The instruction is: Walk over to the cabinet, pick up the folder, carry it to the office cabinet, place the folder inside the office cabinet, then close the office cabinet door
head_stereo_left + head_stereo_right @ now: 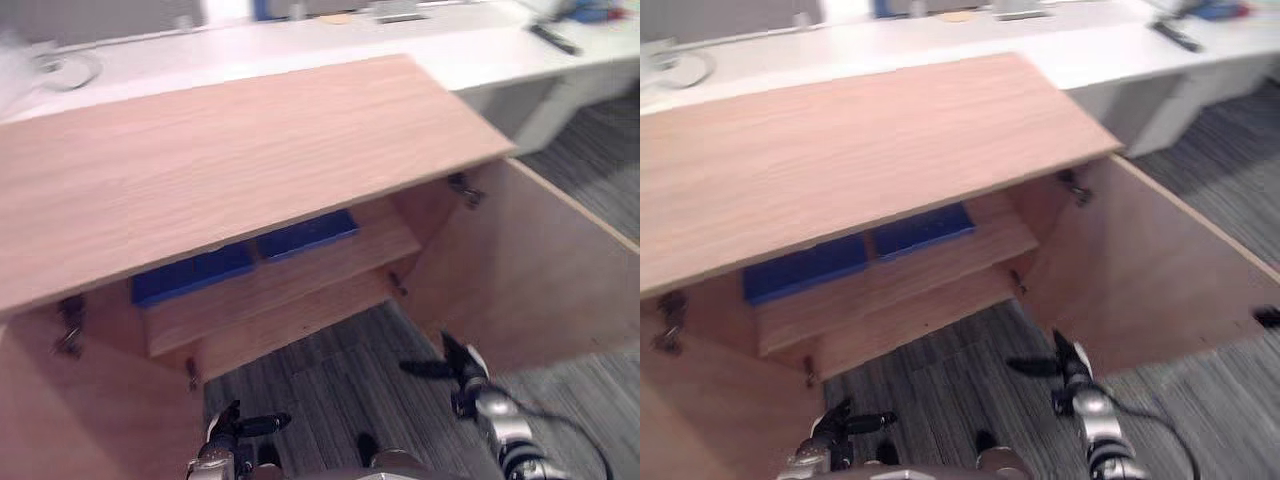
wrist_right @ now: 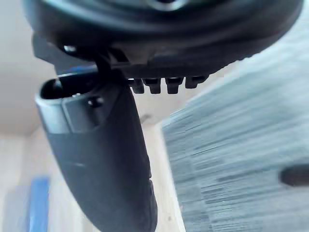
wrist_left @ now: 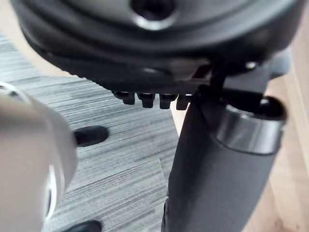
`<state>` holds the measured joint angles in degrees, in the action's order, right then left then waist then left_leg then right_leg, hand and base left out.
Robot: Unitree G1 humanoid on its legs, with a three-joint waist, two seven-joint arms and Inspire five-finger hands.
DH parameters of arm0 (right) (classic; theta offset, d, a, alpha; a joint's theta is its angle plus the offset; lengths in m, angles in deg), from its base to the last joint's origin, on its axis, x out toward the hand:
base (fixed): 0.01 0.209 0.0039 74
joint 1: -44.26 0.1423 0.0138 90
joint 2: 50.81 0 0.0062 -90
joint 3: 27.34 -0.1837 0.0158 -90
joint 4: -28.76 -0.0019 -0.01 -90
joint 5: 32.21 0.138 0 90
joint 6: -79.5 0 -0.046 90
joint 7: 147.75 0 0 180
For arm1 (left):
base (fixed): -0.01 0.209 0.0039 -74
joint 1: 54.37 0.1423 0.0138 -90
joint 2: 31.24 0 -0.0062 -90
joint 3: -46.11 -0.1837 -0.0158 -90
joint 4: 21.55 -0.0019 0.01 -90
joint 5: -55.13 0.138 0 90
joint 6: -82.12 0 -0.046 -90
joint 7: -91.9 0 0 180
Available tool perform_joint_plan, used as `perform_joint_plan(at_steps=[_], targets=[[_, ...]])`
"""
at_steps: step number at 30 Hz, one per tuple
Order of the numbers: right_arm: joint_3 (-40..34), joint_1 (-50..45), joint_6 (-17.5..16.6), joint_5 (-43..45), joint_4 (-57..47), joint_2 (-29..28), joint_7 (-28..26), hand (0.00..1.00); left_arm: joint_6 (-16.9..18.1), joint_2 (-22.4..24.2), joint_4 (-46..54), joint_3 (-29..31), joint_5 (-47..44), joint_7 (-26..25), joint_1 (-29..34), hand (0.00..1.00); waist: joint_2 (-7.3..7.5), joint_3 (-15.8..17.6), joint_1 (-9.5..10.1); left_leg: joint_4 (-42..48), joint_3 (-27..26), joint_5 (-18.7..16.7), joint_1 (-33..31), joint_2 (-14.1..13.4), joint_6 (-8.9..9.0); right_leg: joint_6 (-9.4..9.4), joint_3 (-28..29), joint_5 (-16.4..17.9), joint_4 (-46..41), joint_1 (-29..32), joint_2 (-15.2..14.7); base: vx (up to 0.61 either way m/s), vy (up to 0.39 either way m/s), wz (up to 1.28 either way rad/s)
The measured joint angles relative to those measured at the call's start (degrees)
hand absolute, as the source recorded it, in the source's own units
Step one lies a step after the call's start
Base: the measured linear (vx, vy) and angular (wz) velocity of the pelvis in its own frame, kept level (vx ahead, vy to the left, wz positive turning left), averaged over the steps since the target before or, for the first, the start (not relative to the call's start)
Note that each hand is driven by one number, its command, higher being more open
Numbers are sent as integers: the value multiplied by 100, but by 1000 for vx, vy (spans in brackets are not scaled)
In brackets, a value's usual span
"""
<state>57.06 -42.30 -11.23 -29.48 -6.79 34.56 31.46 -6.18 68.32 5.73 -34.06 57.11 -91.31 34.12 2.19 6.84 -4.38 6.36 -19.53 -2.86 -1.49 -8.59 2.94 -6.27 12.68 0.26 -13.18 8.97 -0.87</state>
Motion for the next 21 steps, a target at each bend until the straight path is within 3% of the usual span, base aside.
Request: perform_joint_plan(at_steps=[2, 4, 5, 6, 7, 8, 9, 10, 11, 12, 17, 21], targets=[[2, -565, 70, -34, 42, -99, 142, 100, 13, -10, -11, 3, 263, -19, -32, 100, -27, 5, -33, 149, -143, -97, 241, -119, -50, 243, -845, -264, 64, 7, 22, -103, -135, -139], [-38, -800, 82, -31, 39, -126, 209, 100, 19, -3, -7, 2, 317, -20, -40, 100, -59, -30, -62, 196, -363, -270, 332, -216, 8, 444, -1191, -348, 534, -85, 23, -147, -89, -116], [-136, -833, 83, -26, 38, -171, 213, 100, 21, 16, -2, -4, 320, -14, -46, 100, -34, -35, -69, 178, -524, -325, 353, -201, 94, 617, -1455, -109, 628, -94, -55, -238, -82, -117], [-394, -845, 109, -10, 35, -246, 240, 100, 9, 58, -79, -34, 325, -12, -95, 100, -137, 48, -86, 210, -768, -321, 380, -287, 143, 855, -2186, 128, 186, 78, -286, -221, -49, -106], [-471, -965, 136, 21, 41, -267, 246, 100, 9, 109, -127, -197, 324, -12, -26, 100, -172, 20, -88, 214, -989, -380, 535, -325, 243, 815, -2609, 340, -200, 72, -531, -196, -40, -104], [-480, -1037, 143, 21, 42, -285, 246, 100, 7, 82, -136, -225, 325, -12, 57, 100, -102, -12, -78, 216, -1067, -422, 625, -271, 337, 524, -2645, 283, -46, -8, -576, -148, -26, -129], [-576, -1146, 143, 58, 36, -314, 253, 100, -2, 158, -267, -236, 332, 9, 235, 100, -273, -114, -36, 110, -1081, -455, 738, -373, 392, 447, -2485, 53, 509, -179, -258, -109, -47, -112], [-629, -1176, 141, 166, 38, -336, 257, 100, -17, 181, -314, -238, 352, 12, 290, 100, -336, -174, -35, 3, -1061, -456, 745, -418, 391, 400, -2438, 20, 793, -246, -119, -114, -108, -130], [-749, -1194, 148, 245, 55, -404, 263, 100, -49, 225, -382, -223, 367, 8, 344, 100, -462, -272, -15, -143, -1108, -455, 727, -570, 400, 495, -2393, -46, 918, -235, 61, -57, -115, -76], [-827, -1224, 158, 250, 72, -493, 252, 100, -68, 167, -395, -211, 365, 2, 298, 100, -263, -201, -51, -176, -1117, -390, 786, -480, 535, 659, -2247, -251, 825, -215, 23, -59, -125, -65], [-908, -1435, 168, 301, 154, -484, 251, 100, -95, 214, -399, -204, 538, 12, 353, 100, -289, -437, -34, -509, -963, -240, 1022, -734, 638, 716, -2226, -324, 1287, -424, 540, 27, -148, -41], [-1022, -1432, 163, 413, 151, -476, 265, 100, -94, 325, -397, -255, 553, 53, 303, 100, -319, -474, -41, -610, -814, -31, 1077, -772, 524, 860, -2232, -347, 1282, -431, 677, 101, -65, -16]])
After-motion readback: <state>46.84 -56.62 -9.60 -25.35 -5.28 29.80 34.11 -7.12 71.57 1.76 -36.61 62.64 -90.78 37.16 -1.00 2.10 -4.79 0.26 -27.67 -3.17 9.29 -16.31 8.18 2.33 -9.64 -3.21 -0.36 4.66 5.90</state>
